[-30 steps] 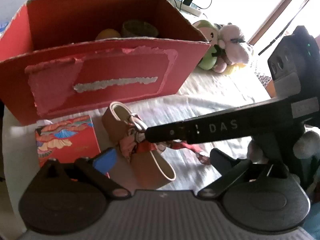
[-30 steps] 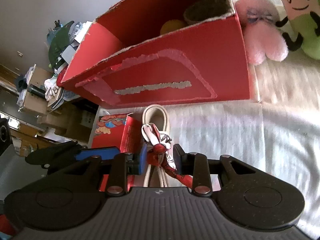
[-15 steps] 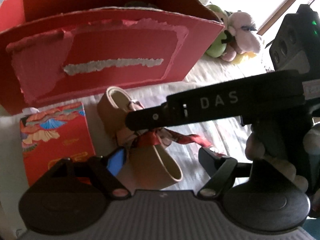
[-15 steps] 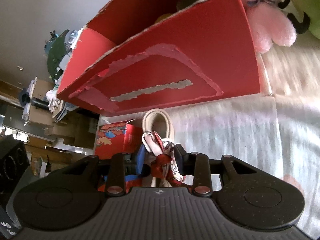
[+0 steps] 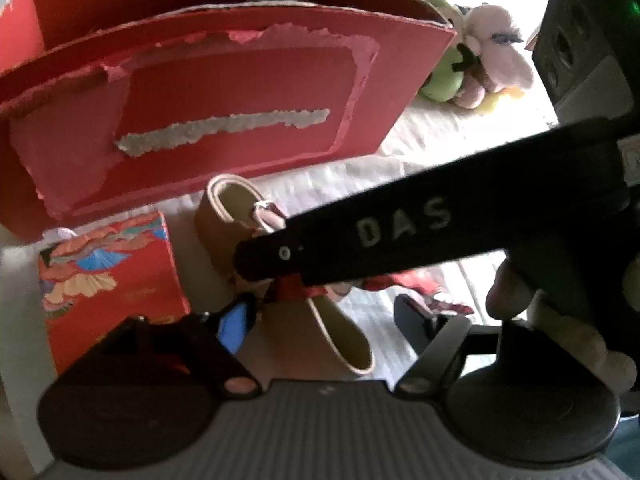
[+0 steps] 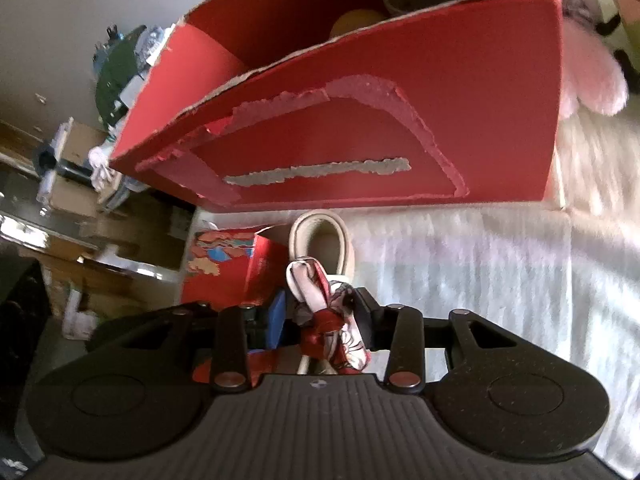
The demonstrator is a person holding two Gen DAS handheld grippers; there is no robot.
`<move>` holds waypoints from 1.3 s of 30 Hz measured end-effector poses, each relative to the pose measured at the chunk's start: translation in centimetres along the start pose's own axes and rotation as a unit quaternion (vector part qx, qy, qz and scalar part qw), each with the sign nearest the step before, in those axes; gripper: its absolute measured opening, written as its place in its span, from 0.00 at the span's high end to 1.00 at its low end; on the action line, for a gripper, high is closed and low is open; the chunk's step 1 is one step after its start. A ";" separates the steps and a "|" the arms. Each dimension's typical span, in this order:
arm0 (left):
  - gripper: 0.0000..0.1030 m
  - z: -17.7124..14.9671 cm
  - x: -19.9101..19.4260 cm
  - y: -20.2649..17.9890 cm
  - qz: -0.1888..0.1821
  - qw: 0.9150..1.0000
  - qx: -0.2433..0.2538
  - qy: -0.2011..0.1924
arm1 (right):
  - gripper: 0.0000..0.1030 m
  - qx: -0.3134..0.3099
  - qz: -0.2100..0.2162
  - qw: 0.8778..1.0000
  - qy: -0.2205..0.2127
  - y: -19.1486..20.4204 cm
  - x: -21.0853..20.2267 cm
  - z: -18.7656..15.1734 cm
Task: Organize objects
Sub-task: 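Close the right gripper on the shoe's ribbon and strap, then lift the beige shoe with the right gripper toward the red box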
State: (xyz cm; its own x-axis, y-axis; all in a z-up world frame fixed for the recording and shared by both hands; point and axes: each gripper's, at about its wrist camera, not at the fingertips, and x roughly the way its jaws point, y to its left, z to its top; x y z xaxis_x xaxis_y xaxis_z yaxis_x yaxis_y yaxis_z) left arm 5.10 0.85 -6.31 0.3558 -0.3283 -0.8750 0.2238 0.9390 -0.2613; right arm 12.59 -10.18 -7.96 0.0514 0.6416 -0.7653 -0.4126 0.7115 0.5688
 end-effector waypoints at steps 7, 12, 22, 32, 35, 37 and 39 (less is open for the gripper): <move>0.45 -0.1 0.3 -0.4 0.042 0.999 0.005 0.011 | 0.66 0.010 0.009 1.000 0.021 -0.3 1.3 0.1; 0.50 0.0 0.2 -0.7 0.051 0.999 0.002 0.010 | 0.69 -0.002 0.007 1.000 0.024 -0.2 1.0 0.2; 0.54 0.5 -0.1 -1.9 0.038 0.999 0.028 0.009 | 0.70 0.000 -0.011 1.000 0.015 -0.4 -0.5 0.0; 0.54 1.9 -1.8 -4.5 -0.009 0.994 0.108 0.007 | 0.71 0.038 -0.038 0.998 -0.021 -0.8 -4.3 -0.8; 0.54 2.6 -2.0 -7.0 -0.022 0.991 0.132 0.002 | 0.71 0.052 -0.043 0.997 -0.039 -0.6 -5.6 -1.4; 0.54 2.2 -2.7 -7.7 -0.027 0.989 0.148 -0.004 | 0.71 0.061 -0.042 0.996 -0.049 -0.7 -6.6 -1.7; 0.54 3.3 -2.7 -8.1 -0.029 0.986 0.165 -0.014 | 0.71 0.065 -0.044 0.995 -0.060 -0.3 -7.6 -1.9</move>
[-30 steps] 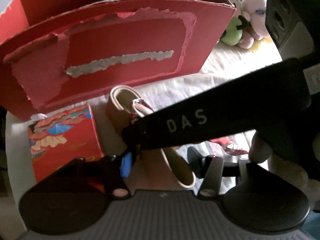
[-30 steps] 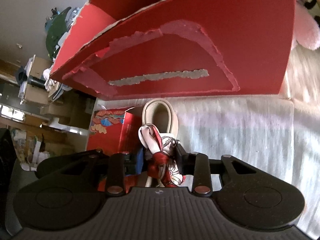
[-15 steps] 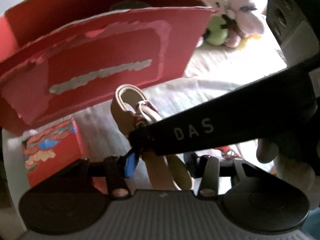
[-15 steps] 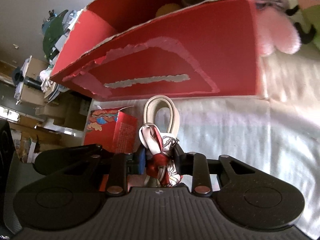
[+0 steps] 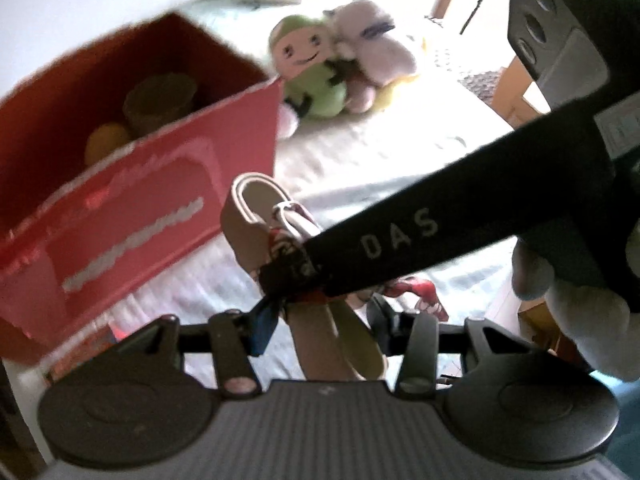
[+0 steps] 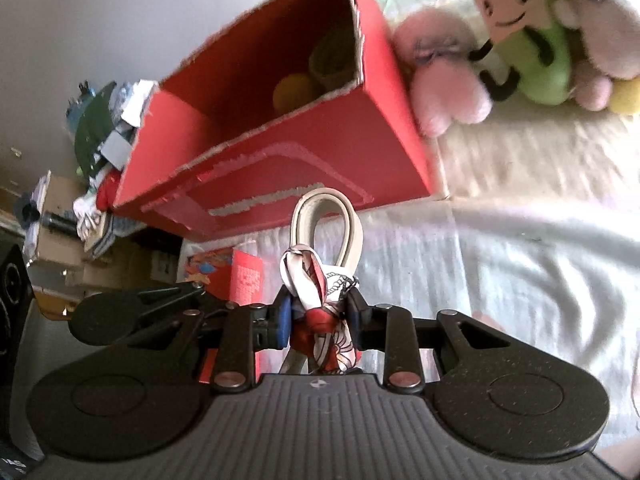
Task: Organize objects
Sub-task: 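Lift the beige shoe with the right gripper toward the red box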
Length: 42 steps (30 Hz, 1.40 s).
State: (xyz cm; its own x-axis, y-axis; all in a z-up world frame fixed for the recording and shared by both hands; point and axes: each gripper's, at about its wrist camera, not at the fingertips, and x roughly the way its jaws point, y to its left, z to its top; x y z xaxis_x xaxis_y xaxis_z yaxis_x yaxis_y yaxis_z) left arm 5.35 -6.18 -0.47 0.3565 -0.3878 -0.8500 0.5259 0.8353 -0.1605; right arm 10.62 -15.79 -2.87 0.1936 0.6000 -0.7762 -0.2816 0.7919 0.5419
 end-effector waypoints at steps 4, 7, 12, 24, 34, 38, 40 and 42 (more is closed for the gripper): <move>0.54 -0.1 -1.7 -1.4 0.006 0.999 0.038 -0.025 | 0.71 -0.006 -0.005 1.000 -0.023 1.0 -2.1 0.0; 0.55 0.1 -3.0 -1.6 0.009 0.997 0.060 -0.045 | 0.71 -0.012 -0.005 0.999 -0.038 1.7 -3.3 0.3; 0.55 1.2 -5.1 -1.0 0.012 0.995 0.070 -0.071 | 0.71 -0.034 -0.006 0.997 -0.063 3.2 -4.4 1.2; 0.55 5.1 -10.5 3.3 0.071 0.986 0.063 -0.138 | 0.71 -0.126 0.014 0.986 -0.105 8.6 -5.7 7.4; 0.55 8.8 -11.8 9.8 0.123 0.981 0.031 -0.145 | 0.71 -0.164 0.040 0.980 -0.105 12.3 -2.8 13.0; 0.55 8.4 -11.2 11.5 0.136 0.982 0.016 -0.129 | 0.71 -0.174 0.040 0.980 -0.092 12.7 -1.0 13.8; 0.55 8.2 -10.4 12.3 0.137 0.983 0.007 -0.121 | 0.71 -0.174 0.043 0.980 -0.082 12.6 0.0 14.1; 0.55 8.1 -9.6 13.3 0.134 0.985 -0.003 -0.111 | 0.71 -0.169 0.045 0.982 -0.069 12.4 1.1 14.6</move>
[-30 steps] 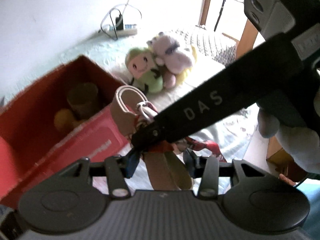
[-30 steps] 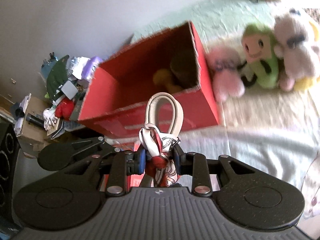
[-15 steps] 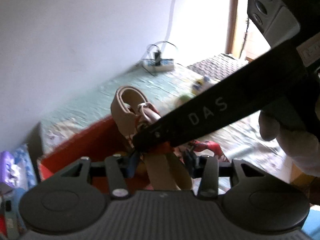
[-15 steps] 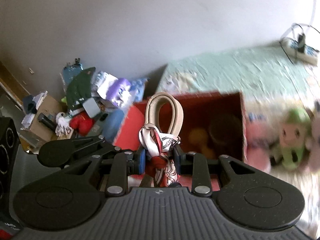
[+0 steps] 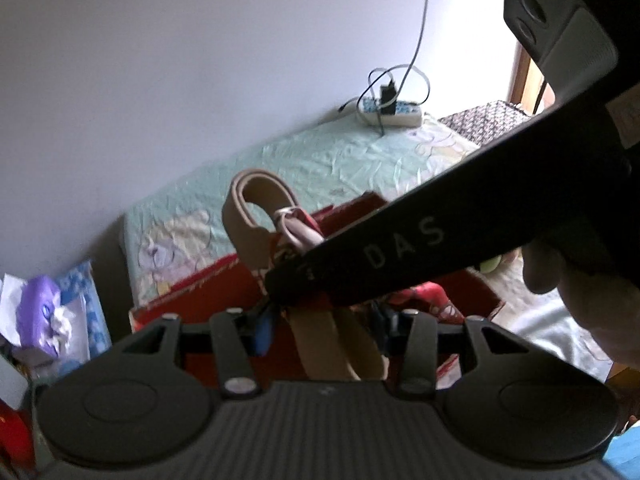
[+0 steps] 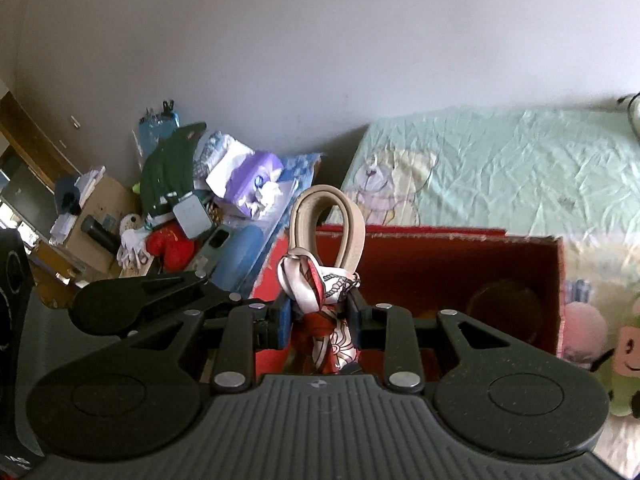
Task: Organize objects
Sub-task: 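Lift the beige shoe with the right gripper toward the red box, then carry the shoe over the red box with the right gripper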
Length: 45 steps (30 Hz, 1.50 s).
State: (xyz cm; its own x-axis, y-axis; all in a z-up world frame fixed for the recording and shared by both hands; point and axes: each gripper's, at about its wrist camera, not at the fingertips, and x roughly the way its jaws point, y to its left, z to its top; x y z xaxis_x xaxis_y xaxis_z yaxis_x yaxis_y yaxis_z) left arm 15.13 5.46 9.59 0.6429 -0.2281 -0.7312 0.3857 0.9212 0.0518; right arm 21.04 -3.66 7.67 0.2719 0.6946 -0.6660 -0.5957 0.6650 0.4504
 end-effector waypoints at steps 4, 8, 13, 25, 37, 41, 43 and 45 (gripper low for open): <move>0.55 -0.7 1.9 0.9 0.001 1.000 -0.009 0.018 | 0.71 0.011 0.004 1.000 0.023 -0.9 1.9 0.2; 0.55 -1.2 3.7 1.9 -0.005 0.999 -0.026 0.038 | 0.71 0.025 0.007 0.999 0.046 -1.9 3.6 0.2; 0.55 -1.9 5.3 2.4 -0.007 0.997 -0.037 0.066 | 0.71 0.044 0.013 0.996 0.072 -3.0 5.4 -0.3; 0.55 -2.6 9.0 2.8 -0.007 0.990 -0.053 0.133 | 0.71 0.062 0.010 0.992 0.109 -4.8 8.5 -1.6; 0.50 -3.5 12.4 3.4 -0.011 0.979 -0.075 0.189 | 0.71 0.076 -0.012 0.986 0.147 -6.4 11.1 -2.7; 0.48 -3.9 13.4 3.8 -0.009 0.976 -0.082 0.200 | 0.71 0.080 -0.020 0.985 0.154 -6.9 11.8 -2.9; 0.46 -4.1 13.8 3.9 -0.009 0.975 -0.085 0.206 | 0.71 0.087 -0.021 0.983 0.161 -7.1 12.1 -3.0; 0.47 -4.3 14.1 3.9 -0.008 0.974 -0.087 0.208 | 0.71 0.085 -0.022 0.983 0.161 -7.0 12.1 -2.9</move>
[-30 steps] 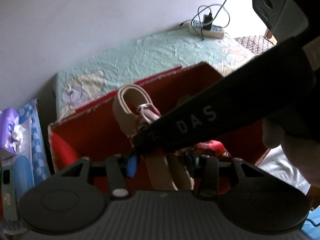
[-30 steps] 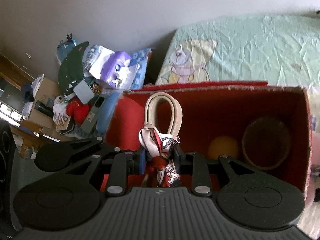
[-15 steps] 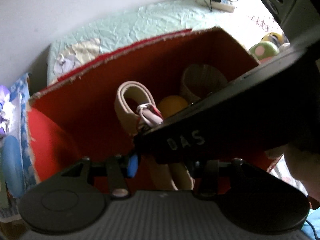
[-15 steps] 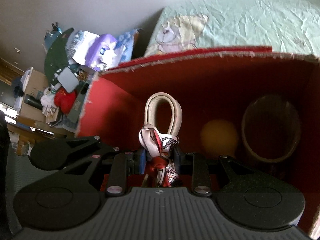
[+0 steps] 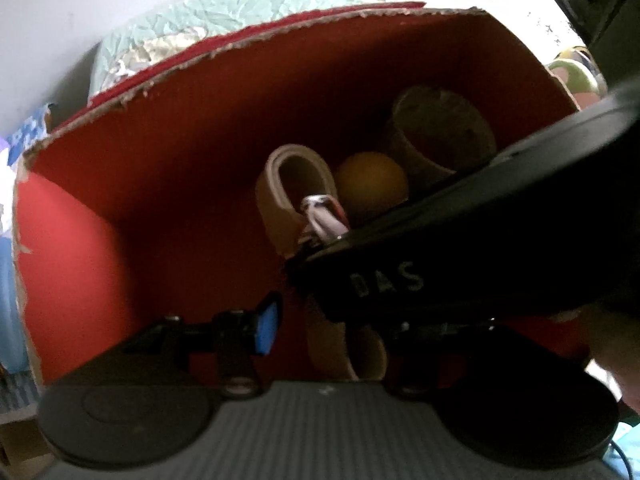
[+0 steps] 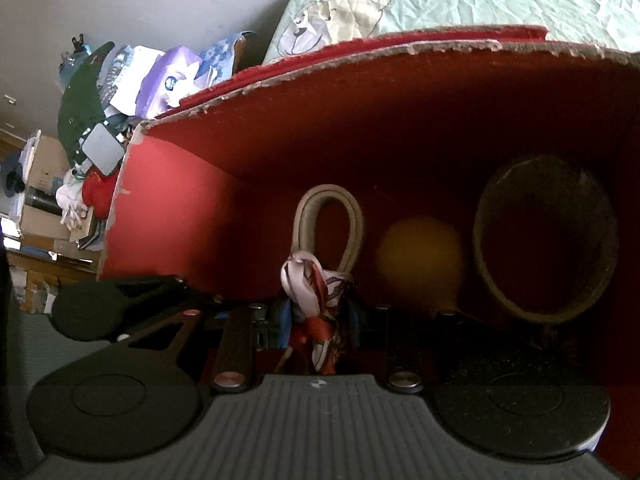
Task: Organize objects
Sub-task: 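Carry the shoe over the red box with the right gripper, then lower the shoe into the box beside the gourd and open the right gripper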
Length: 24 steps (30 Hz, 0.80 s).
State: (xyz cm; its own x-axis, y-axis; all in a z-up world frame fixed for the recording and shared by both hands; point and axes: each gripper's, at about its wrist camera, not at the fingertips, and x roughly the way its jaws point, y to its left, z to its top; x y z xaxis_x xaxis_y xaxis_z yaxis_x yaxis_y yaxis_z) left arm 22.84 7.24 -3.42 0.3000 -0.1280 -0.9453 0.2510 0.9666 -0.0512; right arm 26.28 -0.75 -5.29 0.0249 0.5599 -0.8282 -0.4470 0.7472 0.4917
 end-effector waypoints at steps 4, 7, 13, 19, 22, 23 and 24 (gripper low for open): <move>0.46 0.0 0.5 0.0 -0.001 1.000 -0.006 0.007 | 0.71 -0.012 -0.023 1.000 0.009 0.7 0.4 0.1; 0.45 0.2 0.7 0.0 0.004 1.000 -0.010 0.006 | 0.72 -0.016 -0.039 0.999 0.006 1.0 0.5 0.2; 0.40 0.3 0.7 0.0 0.020 1.000 -0.022 -0.001 | 0.72 -0.008 -0.047 0.999 -0.003 0.9 0.5 0.2; 0.36 0.4 0.7 -0.5 0.045 0.999 -0.013 -0.006 | 0.72 -0.016 -0.052 0.998 -0.014 1.0 0.3 0.0; 0.36 0.5 0.6 -0.6 0.048 0.999 -0.013 -0.011 | 0.71 -0.024 -0.055 0.998 -0.020 1.2 0.2 -0.1; 0.36 0.5 0.5 -0.7 0.051 0.999 -0.011 -0.014 | 0.71 -0.028 -0.056 0.998 -0.024 1.2 0.2 -0.1; 0.36 0.5 0.4 -0.7 0.054 0.998 -0.009 -0.017 | 0.71 -0.031 -0.055 0.998 -0.027 1.2 0.1 -0.2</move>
State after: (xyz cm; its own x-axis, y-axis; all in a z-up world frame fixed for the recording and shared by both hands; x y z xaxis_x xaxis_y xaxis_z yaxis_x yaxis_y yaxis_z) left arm 23.23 6.37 -3.64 0.3563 -0.0301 -0.9339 0.1985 0.9791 0.0442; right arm 25.57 0.17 -4.85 0.1240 0.4949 -0.8601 -0.4925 0.7832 0.3796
